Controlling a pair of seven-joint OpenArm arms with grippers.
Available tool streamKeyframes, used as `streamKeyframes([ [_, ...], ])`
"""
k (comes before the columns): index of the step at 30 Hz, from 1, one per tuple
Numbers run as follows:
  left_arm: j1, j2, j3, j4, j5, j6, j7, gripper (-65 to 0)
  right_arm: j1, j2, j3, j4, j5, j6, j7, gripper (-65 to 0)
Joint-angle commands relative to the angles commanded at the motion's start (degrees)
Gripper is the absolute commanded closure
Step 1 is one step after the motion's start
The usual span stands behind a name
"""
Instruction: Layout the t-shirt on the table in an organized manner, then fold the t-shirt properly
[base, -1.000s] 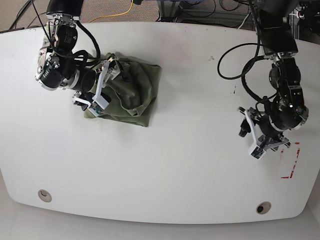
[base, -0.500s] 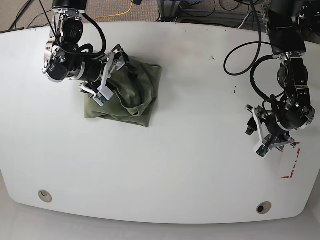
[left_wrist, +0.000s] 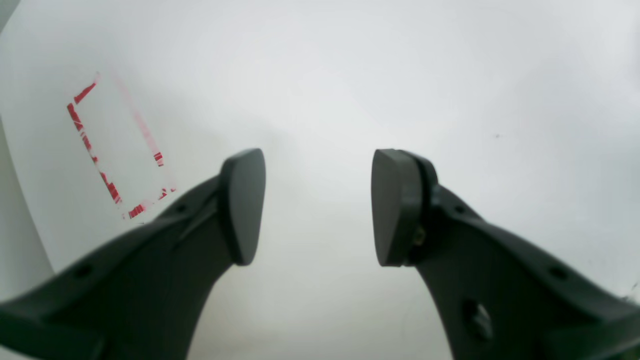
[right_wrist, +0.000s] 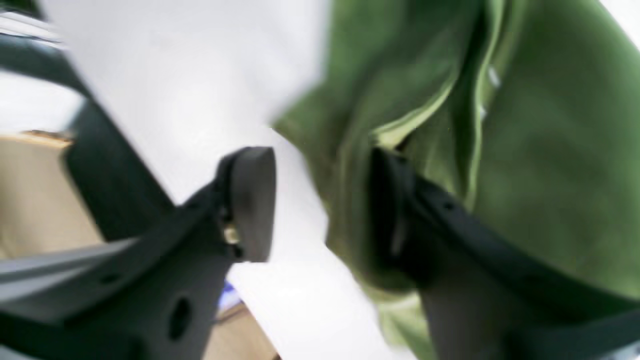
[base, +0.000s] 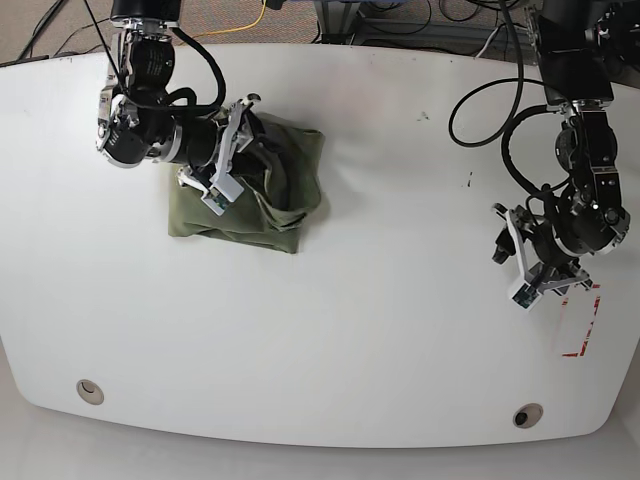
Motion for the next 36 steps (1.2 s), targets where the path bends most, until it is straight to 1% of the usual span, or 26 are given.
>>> streamKeyframes([
  [4,-0.1,0.0,0.0,0.0,0.0,0.0,0.0,-31.9,3.0,-2.6,-2.2,-3.4,2.0,0.0,0.0,-39.6],
  [5,-0.1,0.0,0.0,0.0,0.0,0.0,0.0,-31.9,3.5,-3.3,-2.5,-4.0,2.0,0.0,0.0,-40.9],
  [7,0.0,0.0,0.0,0.0,0.0,0.0,0.0,-31.9,5.3,-4.9,-2.3,-5.0,2.1,0.0,0.0,-42.2],
  [10,0.0,-0.1,0.0,0.0,0.0,0.0,0.0,-31.9,7.0,-6.2,-2.1,-5.1,2.1,0.0,0.0,-42.3],
  [14,0.0,-0.2,0.0,0.0,0.0,0.0,0.0,-31.9,9.1,-6.4,-2.0,-5.2,2.2,0.0,0.0,-42.6],
  [19,0.0,-0.3,0.0,0.0,0.1,0.0,0.0,-31.9,10.8,-6.7,0.5,-6.2,1.4,0.0,0.1,-42.8],
  [26,0.1,0.0,0.1,-0.1,0.1,0.0,0.0,-31.9,14.9,-6.2,0.6,-14.3,-5.1,0.0,3.6,-43.1],
  [31,0.1,0.1,0.3,-0.1,0.1,0.0,0.0,-31.9,17.6,-6.2,0.6,-14.4,-8.8,0.0,4.4,-43.1],
  [36,0.1,0.1,0.3,-0.3,0.1,0.0,0.0,-31.9,19.7,-6.4,0.5,-14.5,-14.6,0.0,4.8,-43.1],
])
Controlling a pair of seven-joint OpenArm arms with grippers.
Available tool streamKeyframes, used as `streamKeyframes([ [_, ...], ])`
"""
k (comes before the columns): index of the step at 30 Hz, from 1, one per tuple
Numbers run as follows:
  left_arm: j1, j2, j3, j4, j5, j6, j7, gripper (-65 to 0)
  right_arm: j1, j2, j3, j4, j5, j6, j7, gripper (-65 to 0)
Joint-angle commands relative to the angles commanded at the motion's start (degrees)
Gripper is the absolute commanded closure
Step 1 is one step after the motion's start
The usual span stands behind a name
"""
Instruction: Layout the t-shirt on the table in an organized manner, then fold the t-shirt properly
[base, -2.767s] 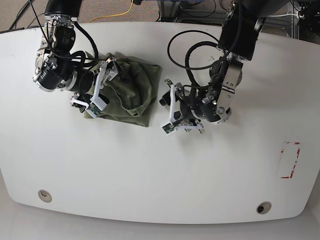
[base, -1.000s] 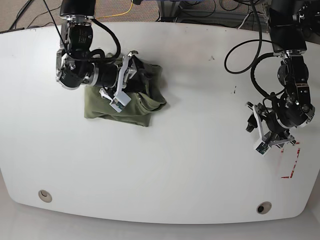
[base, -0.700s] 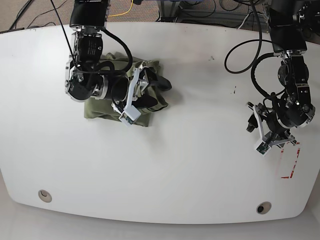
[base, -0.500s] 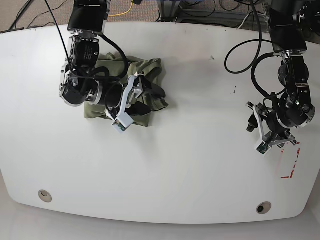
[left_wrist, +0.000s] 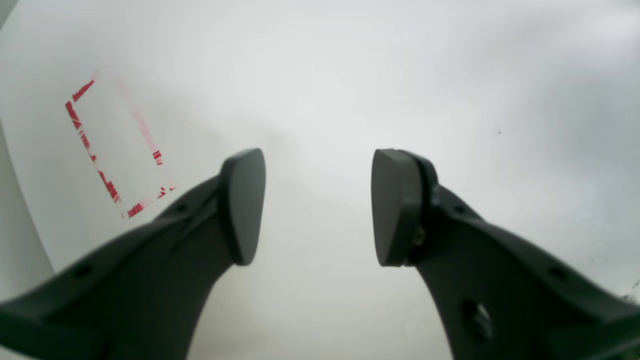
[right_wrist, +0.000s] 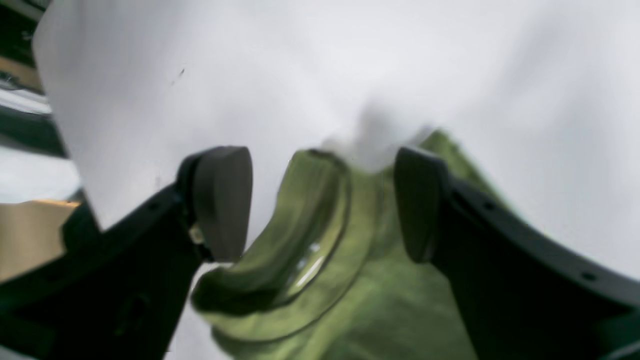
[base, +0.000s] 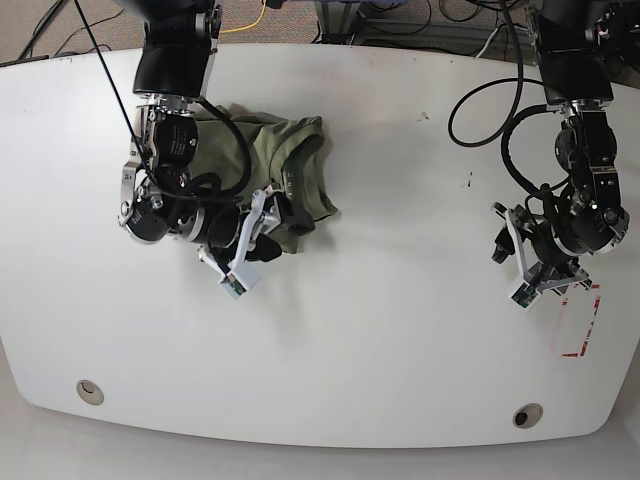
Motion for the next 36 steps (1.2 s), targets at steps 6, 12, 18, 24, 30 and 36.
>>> streamKeyframes([
  [6,0.1,0.0,0.0,0.0,-0.1,0.0,0.0,-31.9,0.7,0.3,-3.3,-0.1,-7.6,0.0,3.3,-47.1],
  [12,0.7,0.0,0.0,0.3,-0.1,0.0,0.0,-31.9,-0.1,2.1,-9.5,-0.1,-13.2,0.0,5.9,-58.5],
  [18,0.9,0.0,0.0,0.3,-0.1,0.0,0.0,-31.9,-1.7,1.8,-9.7,-0.4,-17.1,0.0,6.0,-56.8],
  [24,1.5,0.0,0.0,0.3,-0.1,0.0,0.0,-31.9,-1.8,2.0,-9.5,-6.5,-16.1,0.0,6.5,-53.9],
  [30,1.6,0.0,0.0,0.3,-0.1,0.0,0.0,-31.9,-3.5,2.2,-9.8,-8.2,-16.1,0.0,10.0,-48.5],
  [36,1.6,0.0,0.0,0.3,-0.1,0.0,0.0,-31.9,-4.2,1.8,-9.8,-7.9,-16.0,0.0,10.0,-28.2],
])
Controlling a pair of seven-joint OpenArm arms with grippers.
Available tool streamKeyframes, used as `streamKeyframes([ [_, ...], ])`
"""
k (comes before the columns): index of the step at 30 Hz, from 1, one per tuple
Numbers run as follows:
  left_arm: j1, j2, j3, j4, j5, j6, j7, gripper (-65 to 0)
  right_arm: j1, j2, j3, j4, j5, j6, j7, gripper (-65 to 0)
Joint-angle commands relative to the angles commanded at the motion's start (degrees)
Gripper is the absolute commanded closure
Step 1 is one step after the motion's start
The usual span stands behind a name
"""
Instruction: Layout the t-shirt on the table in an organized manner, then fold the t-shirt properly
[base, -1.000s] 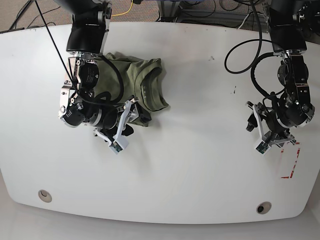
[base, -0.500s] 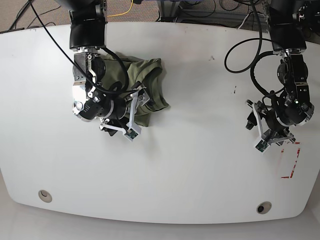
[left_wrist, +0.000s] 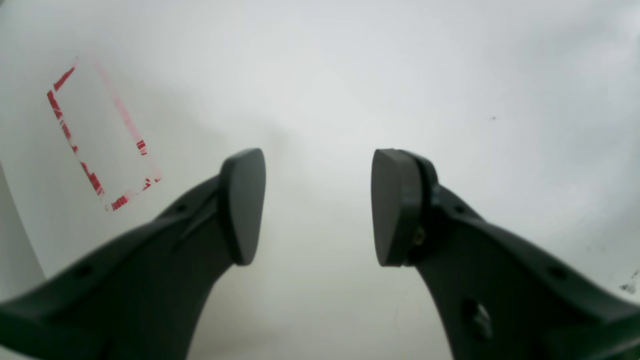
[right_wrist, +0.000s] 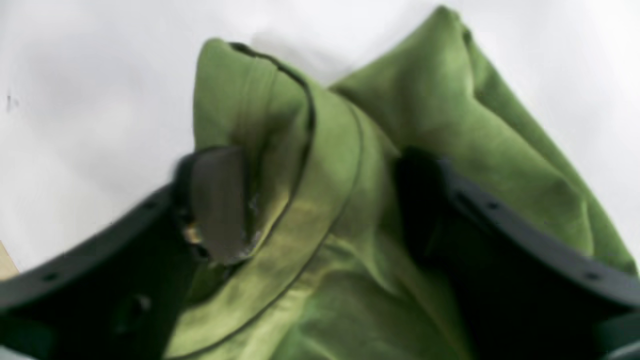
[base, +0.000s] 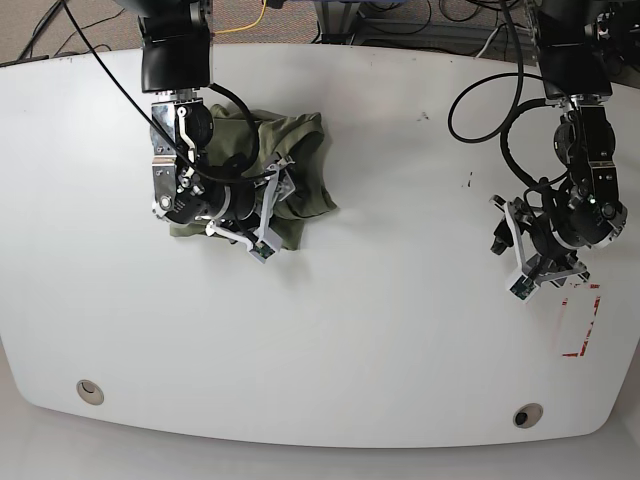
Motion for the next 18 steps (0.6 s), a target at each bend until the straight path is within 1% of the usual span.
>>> streamKeyframes([
  [1,0.0,0.0,0.0,0.0,0.0,0.0,0.0,-31.9,-0.1,0.0,0.0,0.0,0.0,0.0,-0.1,-23.6],
  [2,0.0,0.0,0.0,0.0,0.0,0.0,0.0,-31.9,-0.1,0.0,0.0,0.0,0.0,0.0,-0.1,-21.2],
  [3,0.0,0.0,0.0,0.0,0.0,0.0,0.0,-31.9,-0.3,0.0,0.0,0.1,0.0,0.0,-0.1,-15.1],
  [6,0.5,0.0,0.0,0.0,0.0,0.0,0.0,-31.9,-0.3,0.0,-0.1,1.1,0.1,0.0,-0.1,-8.4],
  [8,0.8,0.0,0.0,0.0,0.0,0.0,0.0,-31.9,-0.4,0.0,-0.1,2.8,0.4,0.0,-0.1,-8.1],
  [11,0.8,0.0,0.0,0.0,0.0,0.0,-0.1,-31.9,-0.4,0.3,-0.1,5.7,2.2,0.0,-0.4,-7.9],
  [14,0.8,0.0,0.0,-0.1,0.0,0.0,-0.1,-31.9,-0.4,0.5,0.3,8.0,5.0,0.0,-2.7,-7.5],
  [16,0.8,0.0,0.0,-0.2,0.0,0.0,-0.1,-31.9,-0.1,1.9,0.4,10.4,7.2,0.0,-3.4,-7.5],
  [18,0.8,0.0,0.0,-0.2,0.0,0.0,-0.1,-31.9,0.0,2.5,0.4,12.0,8.4,0.0,-3.4,-7.5],
])
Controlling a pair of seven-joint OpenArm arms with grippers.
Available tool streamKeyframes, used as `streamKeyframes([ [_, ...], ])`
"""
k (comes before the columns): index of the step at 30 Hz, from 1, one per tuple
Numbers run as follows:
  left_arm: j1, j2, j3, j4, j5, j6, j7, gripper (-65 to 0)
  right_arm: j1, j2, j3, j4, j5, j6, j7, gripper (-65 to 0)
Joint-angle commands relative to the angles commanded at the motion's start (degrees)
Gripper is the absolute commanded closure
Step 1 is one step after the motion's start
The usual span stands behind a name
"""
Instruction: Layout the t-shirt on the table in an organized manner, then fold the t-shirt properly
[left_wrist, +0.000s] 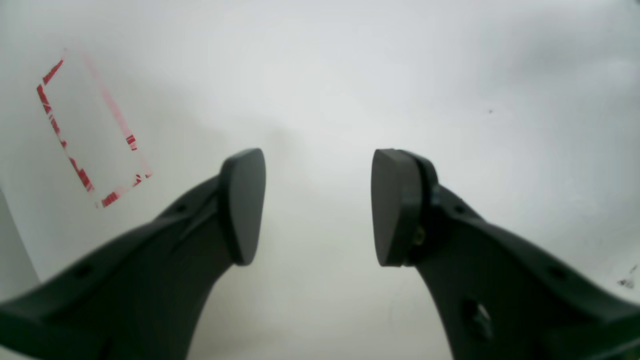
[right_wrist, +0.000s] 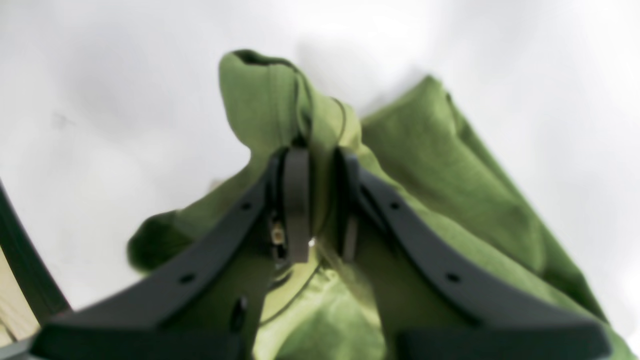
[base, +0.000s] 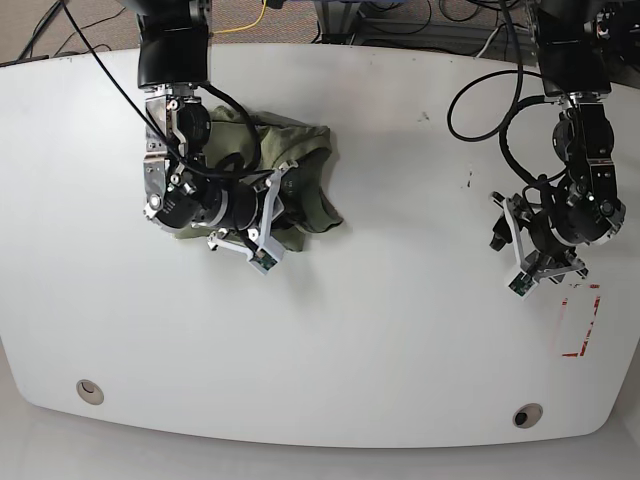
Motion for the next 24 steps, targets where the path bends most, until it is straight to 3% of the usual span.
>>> streamKeyframes([
  [15,0.0,0.0,1.0,-0.1,0.0,0.0,0.0,-31.9,2.5,1.1,1.0,1.4,0.4,0.0,0.0,-9.5],
  [18,0.0,0.0,3.0,0.2,0.0,0.0,0.0,-31.9,2.6,1.1,1.0,-0.2,0.4,0.0,0.0,-20.8],
  [19,0.0,0.0,3.8,0.2,0.0,0.0,0.0,-31.9,2.6,1.1,1.0,-0.6,0.4,0.0,0.0,-30.3],
  [24,0.0,0.1,6.8,0.3,-0.1,0.0,0.0,-31.9,2.3,1.3,1.0,0.0,0.5,0.0,0.0,-62.6],
])
